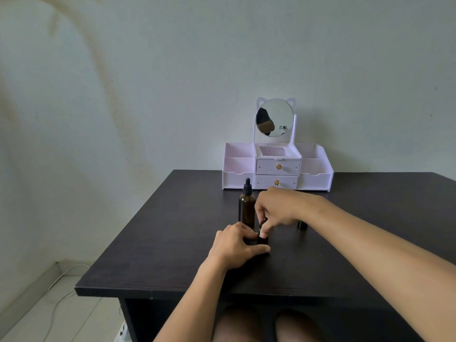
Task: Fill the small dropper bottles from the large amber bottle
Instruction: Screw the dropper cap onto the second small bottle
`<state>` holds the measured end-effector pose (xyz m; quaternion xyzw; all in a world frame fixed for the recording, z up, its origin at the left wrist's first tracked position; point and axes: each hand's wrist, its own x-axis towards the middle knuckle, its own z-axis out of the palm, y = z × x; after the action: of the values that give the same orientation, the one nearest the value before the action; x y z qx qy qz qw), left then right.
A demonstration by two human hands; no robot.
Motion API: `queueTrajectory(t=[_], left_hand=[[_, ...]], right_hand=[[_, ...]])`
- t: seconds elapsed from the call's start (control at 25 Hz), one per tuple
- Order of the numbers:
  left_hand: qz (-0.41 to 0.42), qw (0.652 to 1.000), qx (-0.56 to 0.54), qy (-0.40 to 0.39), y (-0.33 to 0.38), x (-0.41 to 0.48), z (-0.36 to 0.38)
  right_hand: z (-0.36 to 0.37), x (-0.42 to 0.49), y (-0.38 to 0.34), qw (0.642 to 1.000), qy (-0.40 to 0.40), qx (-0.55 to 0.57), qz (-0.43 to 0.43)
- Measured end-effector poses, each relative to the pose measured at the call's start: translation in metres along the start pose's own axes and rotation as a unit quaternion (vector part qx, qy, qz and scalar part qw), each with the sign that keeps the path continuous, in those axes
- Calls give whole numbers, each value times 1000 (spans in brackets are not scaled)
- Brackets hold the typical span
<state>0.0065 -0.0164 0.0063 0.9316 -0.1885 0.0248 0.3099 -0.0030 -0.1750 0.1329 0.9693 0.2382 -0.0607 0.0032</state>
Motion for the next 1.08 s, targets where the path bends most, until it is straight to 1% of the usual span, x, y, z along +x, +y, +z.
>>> queueTrajectory(t=[0.08,0.2,0.28,0.36,0.4,0.48,0.56,0.6,0.8,0.88,1.0,1.08], left_hand=[[-5,1000,-7,2,0,-1,0],[-15,1000,-12,14,3,-2,0],[-20,999,-17,18,3,-3,1],[-20,999,-21,15,2,-3,0],[-18,1000,-21,14,2,-2,0],[-14,1000,-19,17,2,-1,0],[-11,1000,-22,16,2,0,1],[-10,1000,-21,15,1,0,2],[-10,1000,-10,12,0,0,2],[-9,1000,-10,12,2,-1,2],[-10,1000,-12,14,1,0,1],[-11,1000,-7,8,1,0,2]], right_hand=[[3,0,-4,999,-1,-40,26],[12,1,-15,989,31,-123,77],[15,0,-20,986,32,-121,114],[7,-6,-16,988,18,-71,138],[3,-9,-12,990,7,-35,133],[-4,-14,-3,996,-28,10,84],[-6,-16,2,998,-43,15,36],[-5,-16,2,999,-41,7,29],[10,-6,-11,992,-3,-94,88],[7,-10,-10,991,-4,-87,97],[2,-13,-5,995,-41,-60,68],[8,-9,-7,994,-31,-79,70]])
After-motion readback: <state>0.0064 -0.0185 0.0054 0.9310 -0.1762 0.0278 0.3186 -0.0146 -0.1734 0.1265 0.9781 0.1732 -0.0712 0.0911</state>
